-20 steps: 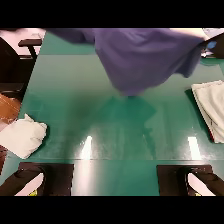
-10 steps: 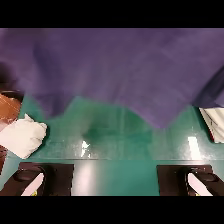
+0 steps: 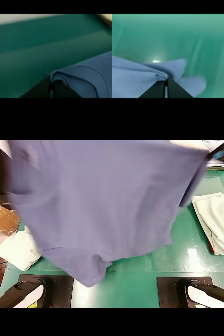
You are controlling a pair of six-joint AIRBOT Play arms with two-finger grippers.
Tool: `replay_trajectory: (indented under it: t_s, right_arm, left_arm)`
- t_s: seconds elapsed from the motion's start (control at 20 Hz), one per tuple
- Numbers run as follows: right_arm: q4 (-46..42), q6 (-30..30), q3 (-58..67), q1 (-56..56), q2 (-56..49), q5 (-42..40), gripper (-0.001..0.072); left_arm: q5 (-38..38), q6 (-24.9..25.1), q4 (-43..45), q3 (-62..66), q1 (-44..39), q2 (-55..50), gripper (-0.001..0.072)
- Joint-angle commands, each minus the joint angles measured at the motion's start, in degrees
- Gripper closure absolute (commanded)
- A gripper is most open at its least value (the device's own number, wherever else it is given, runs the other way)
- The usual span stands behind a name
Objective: Fold the shirts.
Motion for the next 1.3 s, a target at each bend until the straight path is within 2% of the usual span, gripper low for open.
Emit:
replay_trajectory:
  t_s: [0.0, 0.2, 0.4, 0.45, 0.5, 0.55, 0.7, 0.8, 0.85, 0.9, 1.05, 1.1, 1.25]
  right_arm:
    - [0.72, 0.39, -6.71, 2.99, -12.15, -1.36, 0.0694]
    - [2.82, -0.59, -6.05, 3.32, -23.74, -12.20, 0.0694]
    - [4.24, -0.57, 2.45, 3.23, -31.87, -13.16, 0.0691]
    - [5.97, -0.59, 4.61, 2.97, -33.33, -12.68, 0.0659]
    - [8.90, -0.59, 6.58, 2.49, -34.60, -12.17, 0.0442]
    - [12.07, -0.68, 7.98, 2.03, -35.26, -11.61, 0.0327]
    - [19.65, -3.15, 6.95, -0.50, -33.68, -11.06, 0.0327]
    - [19.69, -3.15, 3.74, -1.31, -30.93, -12.63, 0.0327]
    - [19.69, -3.15, 2.12, -1.55, -29.73, -13.35, 0.0327]
    - [19.74, -3.15, 0.74, -1.60, -28.70, -13.68, 0.0327]
    - [19.69, -4.04, -3.15, -1.60, -25.83, -13.88, 0.0329]
    - [19.67, -4.90, -4.24, -1.64, -24.79, -13.42, 0.0330]
    - [18.95, -6.60, -10.01, -2.29, -19.06, -12.90, 0.0331]
  left_arm:
    - [3.17, -1.66, 0.66, -15.91, 0.02, -11.96, 0.0679]
    - [11.06, -1.40, 1.09, -17.35, 1.42, -26.80, 0.0679]
    - [14.69, -1.88, 0.55, -14.51, 4.11, -29.97, 0.0676]
    - [14.12, -1.86, -0.46, -13.68, 5.09, -29.97, 0.0666]
    - [12.39, -1.75, -1.86, -12.66, 6.19, -29.97, 0.0666]
    - [9.81, -1.70, -3.19, -11.65, 7.37, -29.94, 0.0666]
    - [3.28, -1.27, -4.17, -10.34, 11.15, -28.65, 0.0666]
    - [2.29, -1.29, -4.26, -10.36, 12.11, -28.44, 0.0663]
    - [1.92, -1.31, -4.61, -10.36, 12.09, -28.61, 0.0420]
    - [2.01, -1.81, -5.16, -10.36, 11.54, -29.07, 0.0077]
    - [1.70, -1.75, -4.26, -10.45, 10.78, -29.90, 0.0077]
    - [-0.13, -1.75, -3.67, -10.43, 11.41, -29.64, 0.0111]
    - [-7.34, -1.75, -1.05, -13.00, 15.06, -26.73, 0.0110]
